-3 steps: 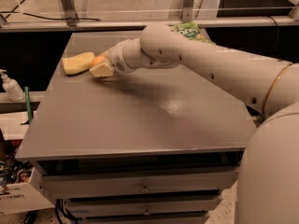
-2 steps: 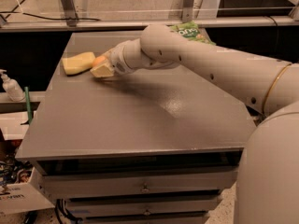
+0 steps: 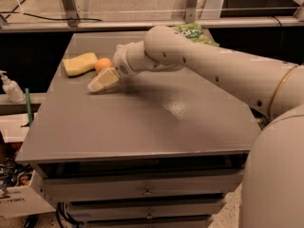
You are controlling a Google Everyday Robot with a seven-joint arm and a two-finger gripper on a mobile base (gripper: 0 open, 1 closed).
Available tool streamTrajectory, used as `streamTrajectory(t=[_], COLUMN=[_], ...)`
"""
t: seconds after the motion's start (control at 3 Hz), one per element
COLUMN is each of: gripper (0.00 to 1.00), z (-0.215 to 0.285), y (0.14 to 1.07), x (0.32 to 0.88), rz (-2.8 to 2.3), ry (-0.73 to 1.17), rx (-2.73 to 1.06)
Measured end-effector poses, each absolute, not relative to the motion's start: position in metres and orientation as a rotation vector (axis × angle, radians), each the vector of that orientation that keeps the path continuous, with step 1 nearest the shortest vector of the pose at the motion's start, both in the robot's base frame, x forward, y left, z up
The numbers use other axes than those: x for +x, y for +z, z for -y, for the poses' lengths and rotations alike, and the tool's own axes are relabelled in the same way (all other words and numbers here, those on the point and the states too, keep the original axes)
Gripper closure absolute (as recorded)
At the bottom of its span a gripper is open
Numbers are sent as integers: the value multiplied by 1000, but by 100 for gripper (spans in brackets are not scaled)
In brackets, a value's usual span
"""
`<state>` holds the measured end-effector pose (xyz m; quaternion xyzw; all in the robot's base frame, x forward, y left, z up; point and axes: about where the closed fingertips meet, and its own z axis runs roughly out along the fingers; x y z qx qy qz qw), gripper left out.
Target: Move orange near sponge
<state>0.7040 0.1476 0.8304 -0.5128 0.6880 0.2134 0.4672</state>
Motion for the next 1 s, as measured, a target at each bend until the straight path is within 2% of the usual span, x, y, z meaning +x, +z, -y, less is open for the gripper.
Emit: streamTrajectory(t=[0.67,1.0], gripper=[0,0], z=[-118,-77], y=[847,870], x=[694,678], rz=[-1640,-1568], ry=[552,590], rx=[-1216,-1156])
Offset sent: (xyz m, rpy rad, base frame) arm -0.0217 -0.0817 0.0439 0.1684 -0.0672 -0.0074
